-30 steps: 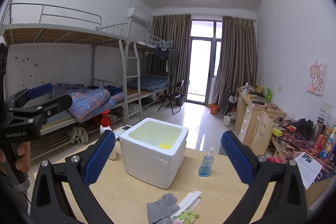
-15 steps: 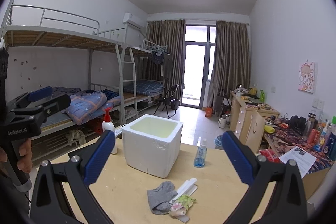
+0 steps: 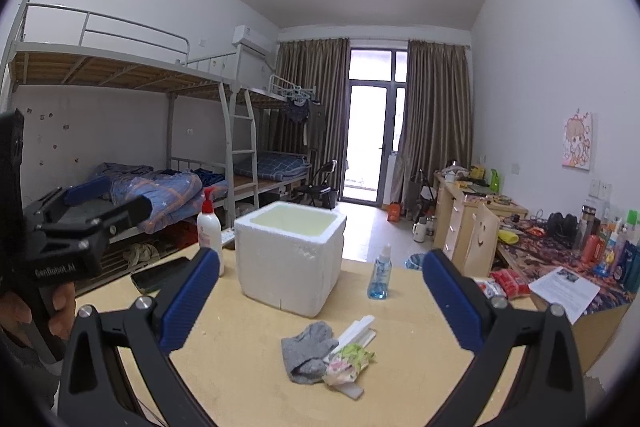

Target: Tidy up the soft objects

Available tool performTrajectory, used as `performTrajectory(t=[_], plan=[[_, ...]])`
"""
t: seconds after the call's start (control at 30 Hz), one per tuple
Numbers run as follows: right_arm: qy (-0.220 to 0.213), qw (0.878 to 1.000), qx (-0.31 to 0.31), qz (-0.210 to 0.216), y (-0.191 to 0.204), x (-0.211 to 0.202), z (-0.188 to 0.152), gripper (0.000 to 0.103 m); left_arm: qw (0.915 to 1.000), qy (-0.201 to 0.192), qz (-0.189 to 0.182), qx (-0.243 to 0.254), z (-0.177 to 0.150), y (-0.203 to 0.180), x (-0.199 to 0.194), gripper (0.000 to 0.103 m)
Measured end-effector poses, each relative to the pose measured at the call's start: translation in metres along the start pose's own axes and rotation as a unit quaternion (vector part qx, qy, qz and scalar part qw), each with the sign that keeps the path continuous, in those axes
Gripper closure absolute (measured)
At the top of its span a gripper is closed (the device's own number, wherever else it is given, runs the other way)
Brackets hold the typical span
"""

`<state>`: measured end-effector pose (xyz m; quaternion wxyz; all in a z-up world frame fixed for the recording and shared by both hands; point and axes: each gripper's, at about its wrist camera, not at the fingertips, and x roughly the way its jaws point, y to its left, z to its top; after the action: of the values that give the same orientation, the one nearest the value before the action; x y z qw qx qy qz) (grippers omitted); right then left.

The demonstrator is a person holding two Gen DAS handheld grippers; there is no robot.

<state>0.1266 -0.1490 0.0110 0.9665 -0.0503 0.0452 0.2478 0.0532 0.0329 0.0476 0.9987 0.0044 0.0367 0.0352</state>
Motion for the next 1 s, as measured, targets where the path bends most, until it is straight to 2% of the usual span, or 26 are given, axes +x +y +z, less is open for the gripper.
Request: performTrajectory(t=[0.3, 0.63, 0.77, 1.0], plan=[[0.019, 1.000, 0.013, -0.011, -0.008, -0.002, -0.032, 0.000, 0.9999, 0.014, 0.003, -0.009, -0.029, 0.000, -0.002, 0.001], [0.047, 0.998, 0.028, -0.025, -0.018, -0.001, -0.066, 0.000, 0.9983, 0.042, 0.008, -0.040, -0.058, 0.006, 0.003, 0.001], [0.056, 0.997, 0.029, -0.040, -0.022, -0.004, -0.076, 0.000, 0.9978, 0.051, 0.014, -0.039, -0.067, 0.007, 0.006, 0.001], [0.066, 0.997, 0.033, -0.039, -0.025, -0.005, -0.092, 0.000, 0.9970, 0.071, 0.011, -0.028, -0.079, -0.001, 0.017, 0.001]])
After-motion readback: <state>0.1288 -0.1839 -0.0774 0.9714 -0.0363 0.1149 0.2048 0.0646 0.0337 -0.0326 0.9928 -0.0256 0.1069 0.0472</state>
